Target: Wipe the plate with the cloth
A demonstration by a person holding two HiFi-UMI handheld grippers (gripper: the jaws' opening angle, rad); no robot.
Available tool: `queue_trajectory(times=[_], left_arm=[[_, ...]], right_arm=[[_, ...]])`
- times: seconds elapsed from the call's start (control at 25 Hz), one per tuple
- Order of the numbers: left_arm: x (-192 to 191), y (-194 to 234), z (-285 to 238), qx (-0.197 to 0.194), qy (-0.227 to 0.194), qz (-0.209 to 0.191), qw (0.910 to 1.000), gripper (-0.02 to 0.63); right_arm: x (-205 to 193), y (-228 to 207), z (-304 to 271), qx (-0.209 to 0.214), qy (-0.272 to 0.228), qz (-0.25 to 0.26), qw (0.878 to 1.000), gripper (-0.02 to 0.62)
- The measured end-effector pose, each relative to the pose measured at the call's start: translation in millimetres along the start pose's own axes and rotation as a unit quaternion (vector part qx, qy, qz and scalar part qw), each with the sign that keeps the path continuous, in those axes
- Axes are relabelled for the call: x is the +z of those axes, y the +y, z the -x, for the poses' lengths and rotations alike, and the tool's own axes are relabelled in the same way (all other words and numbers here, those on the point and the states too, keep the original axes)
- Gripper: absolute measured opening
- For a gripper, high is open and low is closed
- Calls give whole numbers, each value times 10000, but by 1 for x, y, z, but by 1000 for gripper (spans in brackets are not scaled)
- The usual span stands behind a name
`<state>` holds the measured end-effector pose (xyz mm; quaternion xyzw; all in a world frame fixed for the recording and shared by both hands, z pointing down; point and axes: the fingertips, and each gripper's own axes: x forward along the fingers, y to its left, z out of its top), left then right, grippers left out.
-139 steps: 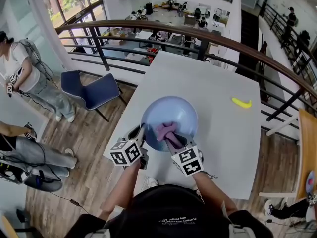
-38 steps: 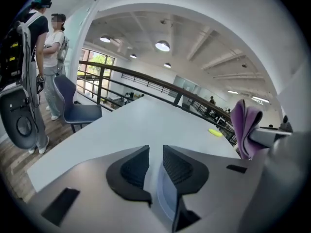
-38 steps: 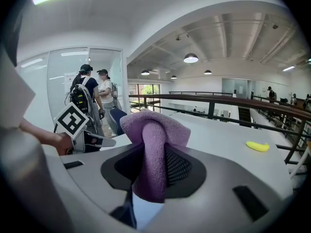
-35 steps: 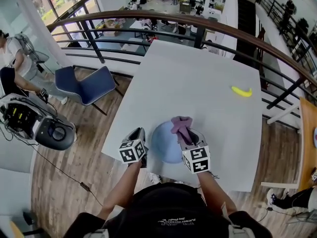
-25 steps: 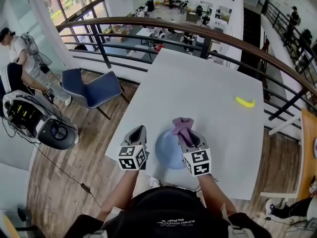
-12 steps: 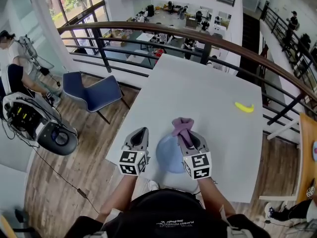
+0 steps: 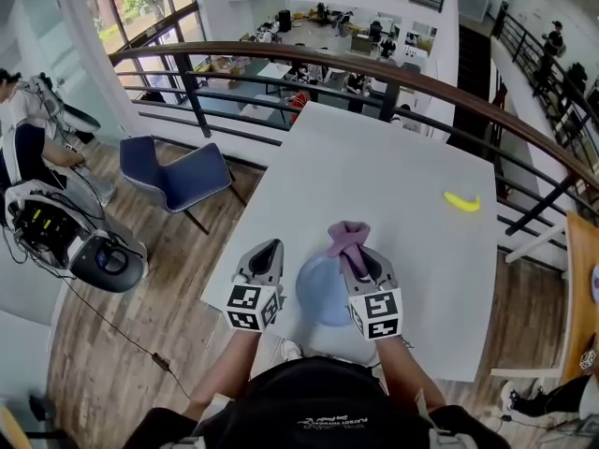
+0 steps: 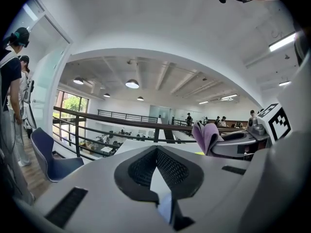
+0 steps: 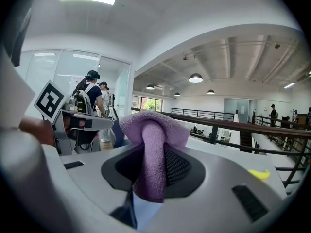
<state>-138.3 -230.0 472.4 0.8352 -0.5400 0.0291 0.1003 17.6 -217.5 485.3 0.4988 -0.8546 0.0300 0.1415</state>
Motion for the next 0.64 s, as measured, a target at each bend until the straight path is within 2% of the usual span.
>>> queue_trajectory(times=[0.64], left_arm=[[-1,-7,-3,-34,135,37,9999,12]], right_arm=[[0,-9,2,-52,126,-29,9999,114]])
